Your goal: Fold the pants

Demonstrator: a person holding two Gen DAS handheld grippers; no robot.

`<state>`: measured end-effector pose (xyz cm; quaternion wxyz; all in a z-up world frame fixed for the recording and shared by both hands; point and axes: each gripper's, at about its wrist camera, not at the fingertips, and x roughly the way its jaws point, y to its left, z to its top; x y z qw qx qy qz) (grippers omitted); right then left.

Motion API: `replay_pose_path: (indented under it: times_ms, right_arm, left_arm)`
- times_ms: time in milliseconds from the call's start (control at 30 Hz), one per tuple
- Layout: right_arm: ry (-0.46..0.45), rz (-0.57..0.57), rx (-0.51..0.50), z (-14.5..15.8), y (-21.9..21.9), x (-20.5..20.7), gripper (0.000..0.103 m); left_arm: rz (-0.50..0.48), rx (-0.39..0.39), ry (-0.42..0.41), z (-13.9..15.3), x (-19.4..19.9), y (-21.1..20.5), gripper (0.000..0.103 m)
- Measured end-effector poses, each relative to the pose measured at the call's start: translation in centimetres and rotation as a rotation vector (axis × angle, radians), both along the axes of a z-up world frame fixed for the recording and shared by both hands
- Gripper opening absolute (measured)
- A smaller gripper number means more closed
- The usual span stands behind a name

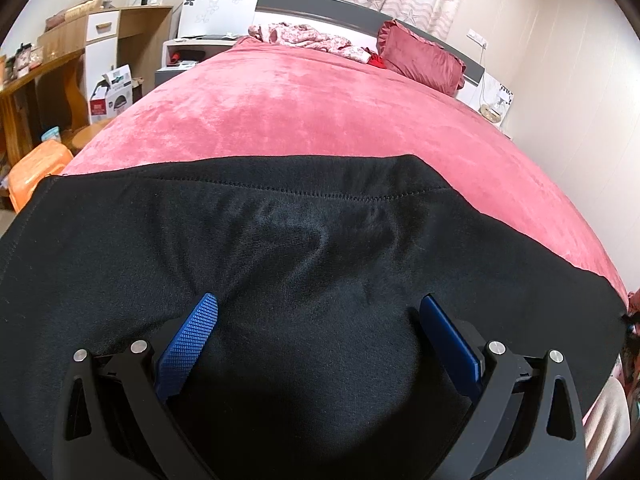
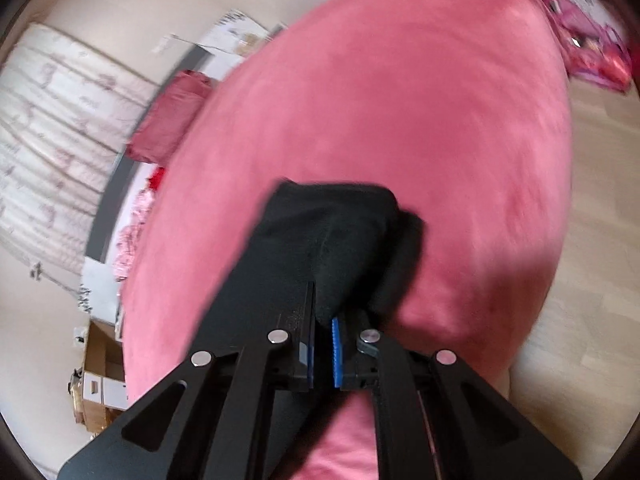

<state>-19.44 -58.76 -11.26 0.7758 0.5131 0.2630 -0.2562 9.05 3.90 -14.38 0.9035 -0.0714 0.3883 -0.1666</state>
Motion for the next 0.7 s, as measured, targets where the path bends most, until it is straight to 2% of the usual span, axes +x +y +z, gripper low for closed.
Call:
replay_pose_path:
  times_ms: [67, 233, 267, 300, 333, 367, 400, 433, 500, 567, 633, 700]
  right_arm:
    - [0.011, 0.008, -0.007, -1.2, -0.3, 0.7, 0.005]
    - [0.029, 0.022, -0.018, -0.7, -0.6, 1.7, 0.011]
    - [0.033, 0.024, -0.023, -0.6, -0.4, 1.6, 0.017]
    - [0.037, 0.016, -0.04, 0.1, -0.1, 1.5, 0.031]
    - [0.052, -0.006, -0.074, 0.9, 0.2, 1.2, 0.039]
    - [0.082, -0.042, -0.125, 1.8, 0.7, 0.7, 0.053]
    - [0.121, -0.094, -0.212, 3.2, 1.6, 0.2, 0.056]
    - [0.134, -0.113, -0.296, 4.6, 2.5, 0.0, 0.056]
    - [0.11, -0.055, -0.398, 6.4, 4.0, 0.9, 0.055]
    - [0.082, 0.12, -0.44, 7.0, 6.1, 3.8, 0.054]
    - [0.094, 0.253, -0.419, 6.3, 7.7, 6.5, 0.039]
    - [0.162, 0.366, -0.4, 4.8, 9.6, 9.4, 0.02]
  left_arm:
    - [0.0, -0.001, 0.0, 0.0, 0.0, 0.0, 0.099]
    - [0.0, 0.003, 0.0, 0.0, 0.0, 0.1, 0.099]
    - [0.0, 0.003, 0.0, 0.0, 0.0, 0.0, 0.099]
    - [0.001, 0.006, 0.0, 0.0, 0.0, 0.0, 0.099]
    - [0.005, 0.019, -0.003, 0.1, -0.1, 0.0, 0.099]
    - [0.008, 0.05, -0.005, 0.3, -0.4, -0.2, 0.099]
    - [0.01, 0.074, -0.004, 0.5, -0.5, -0.5, 0.099]
    - [0.007, 0.103, -0.01, 0.9, -0.8, -1.0, 0.099]
    - [-0.053, 0.064, -0.042, 2.1, -1.5, -1.8, 0.099]
    - [-0.097, 0.028, -0.074, 3.3, -1.6, -2.9, 0.099]
    - [-0.129, 0.004, -0.045, 4.0, -0.7, -4.3, 0.099]
    - [-0.138, -0.014, 0.012, 3.9, 0.6, -5.4, 0.099]
